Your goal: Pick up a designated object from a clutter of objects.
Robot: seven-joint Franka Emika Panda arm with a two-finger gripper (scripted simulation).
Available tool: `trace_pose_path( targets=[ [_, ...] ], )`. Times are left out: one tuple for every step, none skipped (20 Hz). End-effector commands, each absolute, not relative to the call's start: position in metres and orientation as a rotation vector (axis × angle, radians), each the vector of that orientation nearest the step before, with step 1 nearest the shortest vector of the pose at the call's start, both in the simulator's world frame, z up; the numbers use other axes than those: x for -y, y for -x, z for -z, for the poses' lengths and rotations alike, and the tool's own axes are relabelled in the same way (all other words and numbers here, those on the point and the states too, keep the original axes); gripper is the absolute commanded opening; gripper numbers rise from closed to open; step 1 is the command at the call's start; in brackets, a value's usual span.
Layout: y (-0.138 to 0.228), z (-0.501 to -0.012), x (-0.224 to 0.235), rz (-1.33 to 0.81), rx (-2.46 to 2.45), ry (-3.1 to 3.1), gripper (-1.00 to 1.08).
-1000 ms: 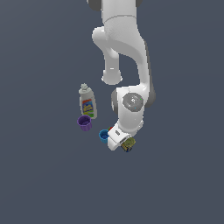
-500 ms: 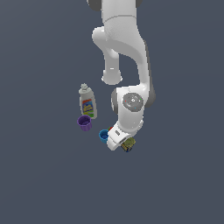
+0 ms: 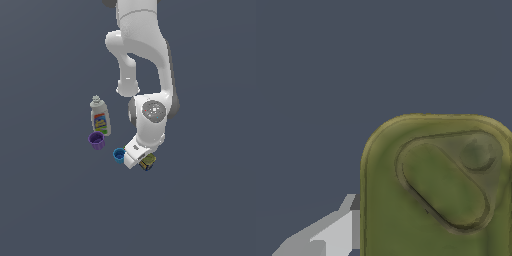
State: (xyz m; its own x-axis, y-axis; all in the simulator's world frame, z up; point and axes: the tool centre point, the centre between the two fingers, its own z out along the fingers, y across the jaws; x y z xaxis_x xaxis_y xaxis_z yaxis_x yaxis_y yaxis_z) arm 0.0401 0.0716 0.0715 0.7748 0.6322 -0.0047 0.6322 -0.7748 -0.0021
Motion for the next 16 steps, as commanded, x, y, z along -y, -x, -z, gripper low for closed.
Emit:
trace_pose_path(
  targets=[
    [-0.036, -0.083, -0.075, -0.001, 1.055, 2.960, -1.00],
    [-0.034, -0.087, -0.077, -0.001, 1.055, 2.960, -1.00],
    [-0.031, -0.092, -0.078, -0.001, 1.055, 2.960, -1.00],
    [-0.028, -0.098, -0.080, -0.001, 1.056, 2.961, -1.00],
    [-0.024, -0.103, -0.082, -0.001, 1.056, 2.961, -1.00],
    [-0.021, -0.110, -0.085, -0.001, 1.056, 2.961, -1.00],
    [-0.017, -0.116, -0.087, -0.001, 1.056, 2.961, -1.00],
    [-0.013, -0.123, -0.089, -0.001, 1.056, 2.961, -1.00],
    [-0.009, -0.131, -0.092, -0.001, 1.056, 2.961, -1.00],
    [-0.004, -0.139, -0.095, -0.001, 1.056, 2.961, -1.00],
    [0.000, -0.147, -0.098, -0.001, 1.056, 2.961, -1.00],
    [0.005, -0.155, -0.100, -0.001, 1.056, 2.961, -1.00],
    [0.009, -0.163, -0.103, -0.001, 1.057, 2.962, -1.00],
    [0.014, -0.171, -0.106, -0.001, 1.057, 2.962, -1.00],
    [0.019, -0.179, -0.109, -0.001, 1.057, 2.962, -1.00],
    [0.023, -0.187, -0.112, -0.001, 1.057, 2.962, -1.00]
  ],
)
